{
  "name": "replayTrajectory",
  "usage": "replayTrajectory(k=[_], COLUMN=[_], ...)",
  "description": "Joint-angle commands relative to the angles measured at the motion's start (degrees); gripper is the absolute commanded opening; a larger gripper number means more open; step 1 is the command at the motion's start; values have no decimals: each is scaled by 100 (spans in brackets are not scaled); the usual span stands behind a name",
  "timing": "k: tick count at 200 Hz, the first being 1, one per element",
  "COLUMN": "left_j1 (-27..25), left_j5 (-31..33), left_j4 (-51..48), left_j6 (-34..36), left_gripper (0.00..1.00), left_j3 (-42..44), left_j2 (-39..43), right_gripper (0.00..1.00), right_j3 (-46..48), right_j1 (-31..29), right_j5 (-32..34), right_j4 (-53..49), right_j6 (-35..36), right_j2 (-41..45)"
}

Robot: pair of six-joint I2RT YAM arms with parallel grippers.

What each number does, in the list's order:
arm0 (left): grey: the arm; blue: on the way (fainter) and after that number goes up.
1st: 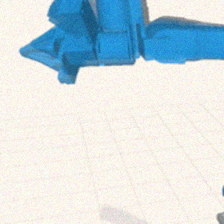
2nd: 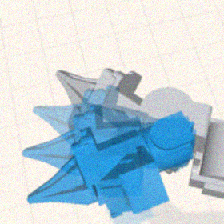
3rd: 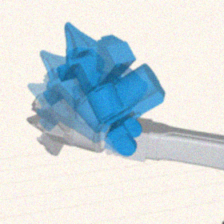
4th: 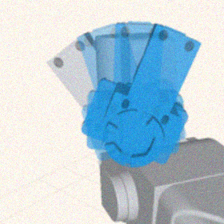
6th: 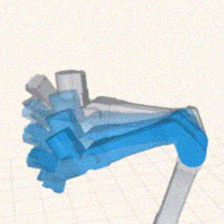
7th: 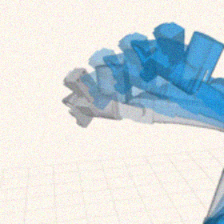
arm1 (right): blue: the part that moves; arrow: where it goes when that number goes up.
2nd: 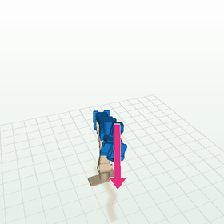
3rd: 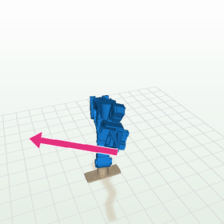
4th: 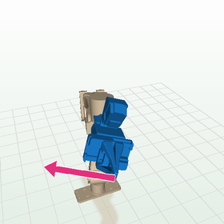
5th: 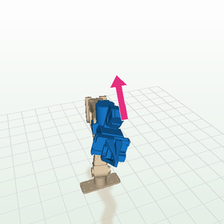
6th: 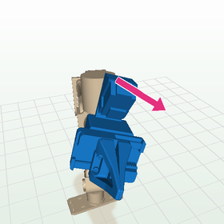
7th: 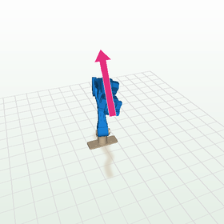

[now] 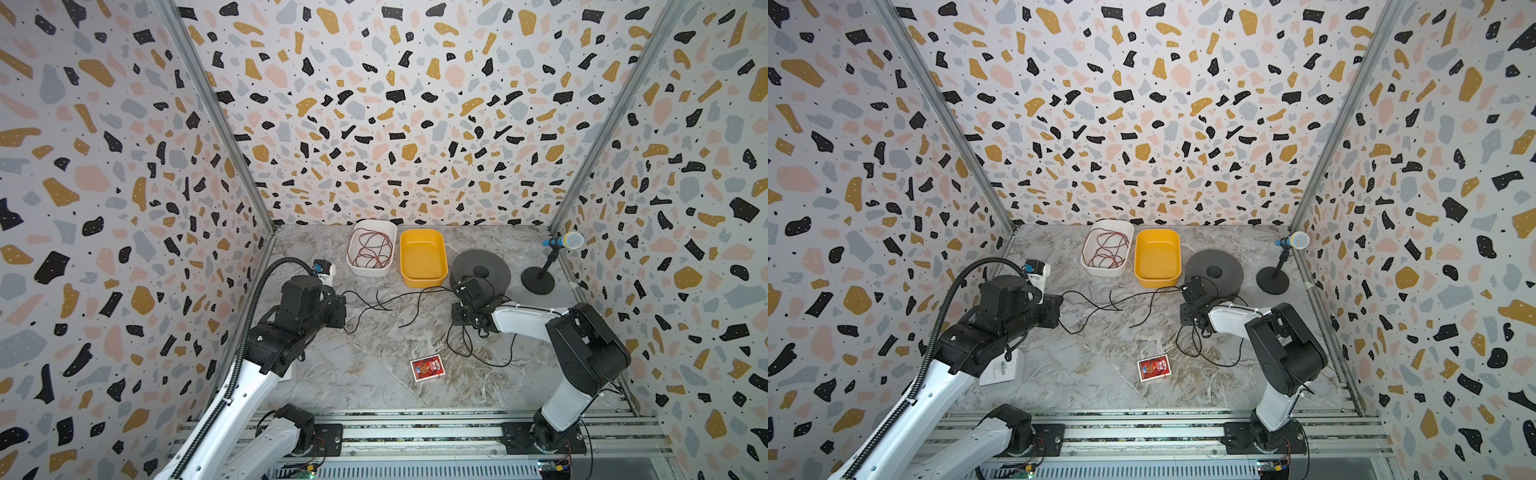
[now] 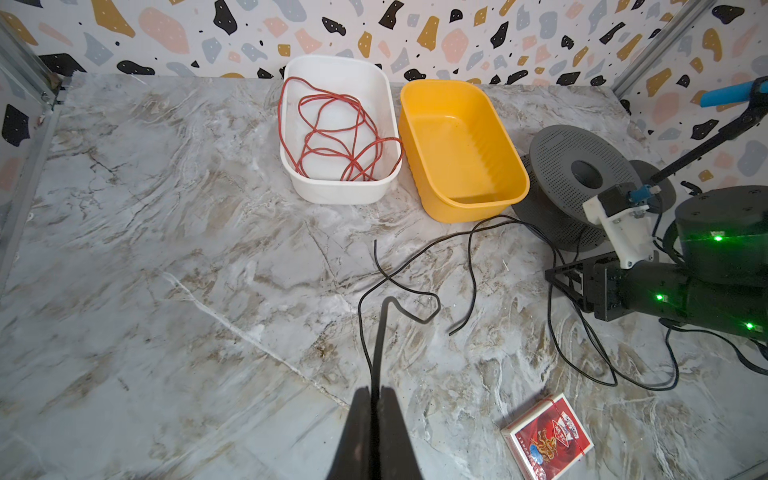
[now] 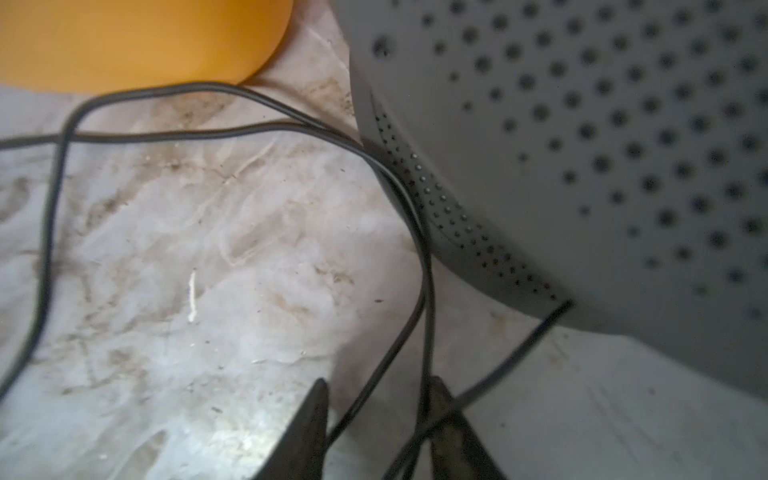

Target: Wrap the cables

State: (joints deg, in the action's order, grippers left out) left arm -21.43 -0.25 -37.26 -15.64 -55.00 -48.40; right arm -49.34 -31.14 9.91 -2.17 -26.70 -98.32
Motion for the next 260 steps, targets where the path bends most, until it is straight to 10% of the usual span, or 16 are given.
replayTrajectory(k=[1, 85, 98, 112, 122, 182, 260], left_j1=[16, 15, 14, 16, 14, 11, 16], left_j5=[-218, -1515, -1773, -1971, -2066, -2370, -2622], left_j4=[-152, 337, 450, 546, 599, 987, 957], left_j6=[-10, -201, -207, -244, -286, -370, -703], left_gripper=[3, 4, 4, 4, 4, 5, 5], left_j3=[-177, 80, 128, 178, 183, 419, 286], left_j2=[213, 712, 725, 713, 707, 683, 270], right_gripper=[15, 2, 16, 62, 78, 89, 85], right_j3=[-57, 1171, 1237, 1179, 1043, 800, 1281], right_j1=[-15, 113, 197, 237, 231, -166, -1799], right_j5=[110, 107, 104, -14, -110, -2312, -1413], right_j4=[-161, -1281, -1453, -1616, -1750, -745, 1489], right_j6=[-30, 163, 175, 227, 231, 49, 1175], right_j2=[-2, 1972, 2323, 2675, 2892, 3759, 3109])
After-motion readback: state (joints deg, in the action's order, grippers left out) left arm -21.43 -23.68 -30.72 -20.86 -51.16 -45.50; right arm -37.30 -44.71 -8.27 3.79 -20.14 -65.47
